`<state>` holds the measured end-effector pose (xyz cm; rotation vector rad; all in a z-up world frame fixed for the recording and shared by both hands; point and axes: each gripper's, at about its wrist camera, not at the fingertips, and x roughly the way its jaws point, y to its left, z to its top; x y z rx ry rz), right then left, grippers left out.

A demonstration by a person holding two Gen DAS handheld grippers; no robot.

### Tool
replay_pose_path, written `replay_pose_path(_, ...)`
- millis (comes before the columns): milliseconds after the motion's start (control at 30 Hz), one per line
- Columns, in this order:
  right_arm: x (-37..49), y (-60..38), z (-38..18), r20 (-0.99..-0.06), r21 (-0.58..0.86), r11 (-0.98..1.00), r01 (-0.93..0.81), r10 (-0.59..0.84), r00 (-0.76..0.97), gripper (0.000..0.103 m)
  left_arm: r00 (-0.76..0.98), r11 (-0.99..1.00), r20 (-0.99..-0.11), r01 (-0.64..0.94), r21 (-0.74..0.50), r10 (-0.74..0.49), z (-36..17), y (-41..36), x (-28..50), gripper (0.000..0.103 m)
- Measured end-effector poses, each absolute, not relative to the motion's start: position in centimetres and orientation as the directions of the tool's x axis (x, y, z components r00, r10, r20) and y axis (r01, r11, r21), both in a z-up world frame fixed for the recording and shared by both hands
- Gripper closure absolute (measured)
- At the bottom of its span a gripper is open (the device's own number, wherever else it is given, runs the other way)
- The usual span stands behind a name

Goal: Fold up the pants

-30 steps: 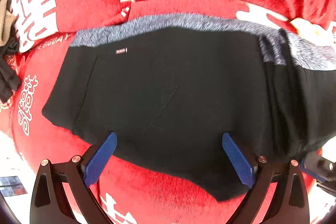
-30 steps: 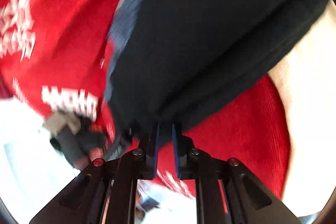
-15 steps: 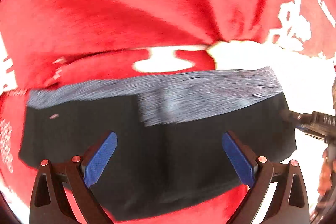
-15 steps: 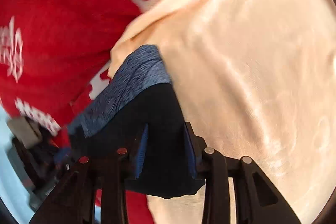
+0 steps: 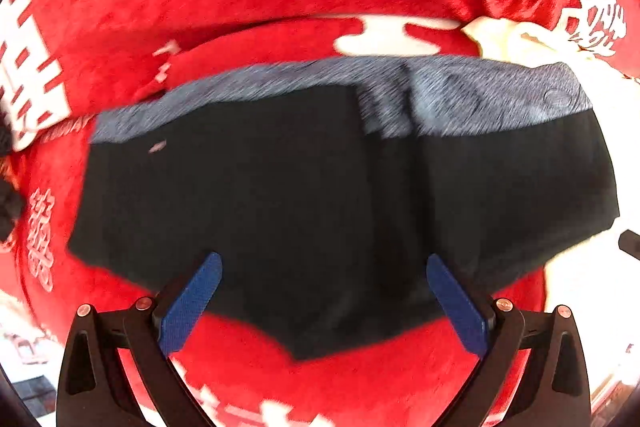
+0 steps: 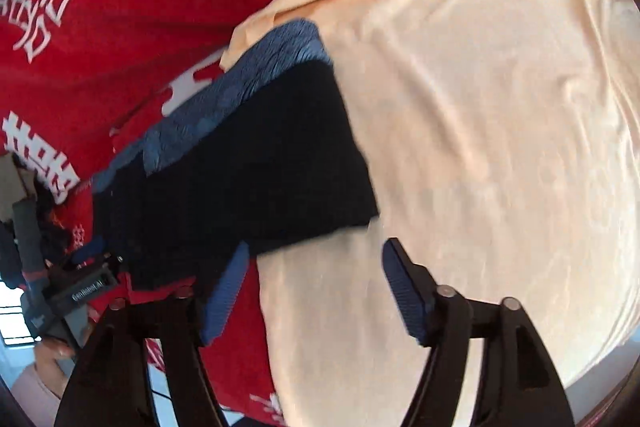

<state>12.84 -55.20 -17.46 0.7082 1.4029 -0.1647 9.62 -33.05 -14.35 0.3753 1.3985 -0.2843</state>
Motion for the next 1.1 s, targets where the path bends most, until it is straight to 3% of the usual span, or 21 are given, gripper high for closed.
replay_pose_path(333,10.7,-48.4,-13.6,-0.949,0.312,0.823,0.474,0.293,0.116,0.022,0.066,0.951,-0.998,0.307,0.020,-0.001,-11.7,-26.9,6.3,0.000)
replay_pose_path(467,11.5,-46.2,-10.0,-0.960,0.279,0.860,0.426,0.239,0.145,0.013,0.052,0.946,-0.997,0.324,-0.032,-0.051,-9.0,-25.1,4.6,0.000)
replay_pose_path(700,12.8,-42.1,-4.7,-0.969,0.244,0.891,0.382,0.208,0.134,0.013,0.007,0.923,-0.995,0.374,-0.092,-0.102,-5.7,-22.6,3.5,0.000)
replay_pose_path(1100,12.1,-38.2,-0.4,-0.968,0.241,0.863,0.444,0.179,0.178,0.012,0.110,0.887,-0.986,0.458,-0.065,-0.128,-0.5,-19.9,4.0,0.000)
